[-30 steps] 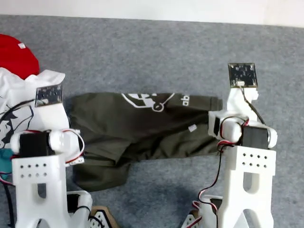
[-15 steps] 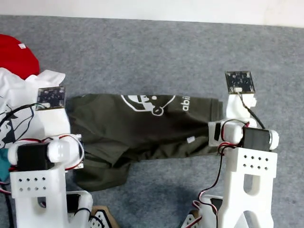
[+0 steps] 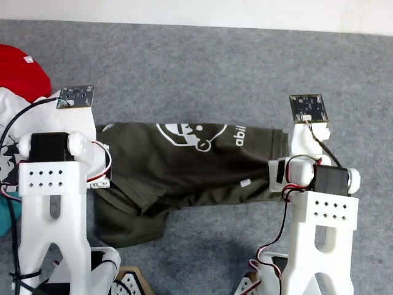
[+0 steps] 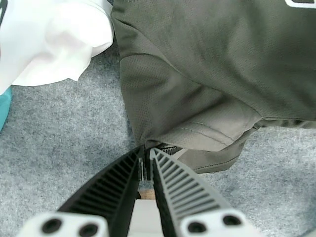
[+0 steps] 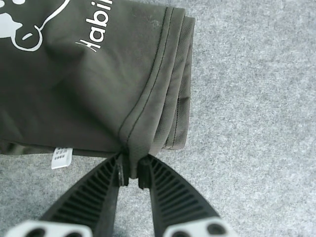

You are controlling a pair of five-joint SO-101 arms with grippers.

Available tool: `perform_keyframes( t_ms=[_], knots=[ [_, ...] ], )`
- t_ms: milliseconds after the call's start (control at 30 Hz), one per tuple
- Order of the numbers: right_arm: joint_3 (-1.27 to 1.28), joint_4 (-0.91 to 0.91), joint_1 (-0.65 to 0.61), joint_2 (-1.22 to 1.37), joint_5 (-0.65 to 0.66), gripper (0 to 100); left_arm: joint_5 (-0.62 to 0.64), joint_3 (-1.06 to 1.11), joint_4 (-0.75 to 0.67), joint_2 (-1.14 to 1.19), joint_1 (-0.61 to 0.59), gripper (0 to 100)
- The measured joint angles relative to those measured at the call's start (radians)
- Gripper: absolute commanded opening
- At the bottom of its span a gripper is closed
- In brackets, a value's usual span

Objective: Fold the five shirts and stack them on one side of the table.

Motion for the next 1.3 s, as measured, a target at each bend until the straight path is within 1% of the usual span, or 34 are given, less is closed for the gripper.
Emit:
perform_keyframes(
  t_ms=[100,200,300,433,533,600,733,800,867,933,1033,1133,1167,1233,1300],
  knots=[
    [0.0,0.0,0.0,0.0,0.0,0.5,0.0,0.0,0.0,0.002,0.0,1],
    [0.023,0.006,0.0,0.0,0.0,0.5,0.0,0.058,-0.002,-0.026,0.002,1],
    [0.052,0.011,0.0,0.0,0.0,0.5,0.0,0.141,-0.002,-0.083,0.043,1],
    [0.072,0.012,0.0,0.0,0.0,0.5,0.0,0.236,-0.002,-0.172,0.127,1],
    [0.081,0.012,0.0,0.0,0.0,1.5,0.0,0.245,0.0,-0.21,0.138,1],
    [0.081,0.012,-0.008,0.0,0.0,8.1,0.0,0.245,-0.002,-0.215,0.137,7],
    [0.081,0.015,-0.028,0.0,0.0,26.5,-0.002,0.245,-0.002,-0.232,0.137,29],
    [0.081,0.015,-0.026,0.0,0.0,29.3,-0.002,0.245,-0.002,-0.247,0.137,37],
    [0.081,0.015,-0.044,0.0,0.0,28.5,-0.003,0.224,0.002,-0.264,0.137,40],
    [0.081,0.015,-0.064,0.0,0.0,27.2,-0.005,0.176,0.002,-0.276,0.107,39],
    [0.081,0.015,-0.08,0.0,-0.003,25.2,-0.005,0.083,0.002,-0.279,0.015,35],
    [0.081,0.015,-0.14,0.0,-0.084,22.9,-0.003,0.006,0.002,-0.281,-0.094,29],
    [0.081,0.015,-0.17,0.0,-0.118,22.3,-0.003,-0.009,0.002,-0.281,-0.114,27],
    [0.081,0.015,-0.25,0.0,-0.187,21.6,-0.003,-0.025,0.003,-0.273,-0.124,22],
    [0.081,0.003,-0.347,0.0,-0.264,21.6,-0.005,-0.034,0.003,-0.232,-0.124,21]
  ],
)
